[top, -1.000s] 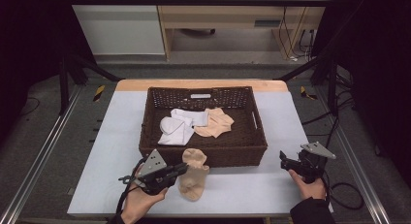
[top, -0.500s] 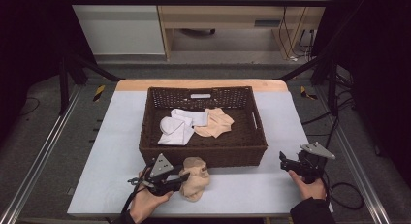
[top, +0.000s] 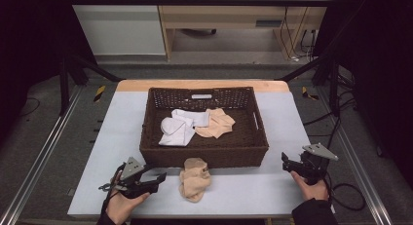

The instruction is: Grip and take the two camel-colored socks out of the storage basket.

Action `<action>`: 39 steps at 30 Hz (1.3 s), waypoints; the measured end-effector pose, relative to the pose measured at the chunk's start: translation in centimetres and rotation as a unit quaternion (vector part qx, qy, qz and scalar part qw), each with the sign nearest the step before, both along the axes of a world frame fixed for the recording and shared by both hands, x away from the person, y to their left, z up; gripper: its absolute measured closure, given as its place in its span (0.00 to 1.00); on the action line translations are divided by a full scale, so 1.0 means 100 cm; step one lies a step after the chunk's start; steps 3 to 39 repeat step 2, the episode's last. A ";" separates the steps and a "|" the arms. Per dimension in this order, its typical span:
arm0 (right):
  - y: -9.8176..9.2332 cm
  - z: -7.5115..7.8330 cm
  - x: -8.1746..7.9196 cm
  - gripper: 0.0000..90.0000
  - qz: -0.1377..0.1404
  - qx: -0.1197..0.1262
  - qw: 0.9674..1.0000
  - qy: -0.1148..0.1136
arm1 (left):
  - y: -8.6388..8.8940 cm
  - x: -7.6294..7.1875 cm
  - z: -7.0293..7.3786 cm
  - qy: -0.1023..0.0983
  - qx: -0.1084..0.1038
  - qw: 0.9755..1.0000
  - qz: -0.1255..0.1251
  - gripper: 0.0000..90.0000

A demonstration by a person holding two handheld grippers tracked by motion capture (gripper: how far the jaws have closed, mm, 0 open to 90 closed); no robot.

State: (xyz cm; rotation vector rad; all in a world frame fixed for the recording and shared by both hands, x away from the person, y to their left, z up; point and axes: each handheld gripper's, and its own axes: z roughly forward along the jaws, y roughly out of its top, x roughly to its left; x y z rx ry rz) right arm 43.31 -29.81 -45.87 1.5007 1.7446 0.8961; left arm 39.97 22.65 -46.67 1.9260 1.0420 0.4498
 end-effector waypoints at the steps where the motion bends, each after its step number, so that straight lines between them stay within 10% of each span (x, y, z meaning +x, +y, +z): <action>1: 0.000 0.000 0.000 0.06 0.000 0.000 1.000 0.000 | 0.005 0.000 0.000 0.000 0.001 1.000 0.008 0.36; 39: 0.000 0.000 0.000 0.06 0.000 -0.001 1.000 -0.001 | 0.009 0.000 0.000 -0.003 -0.001 1.000 0.017 0.35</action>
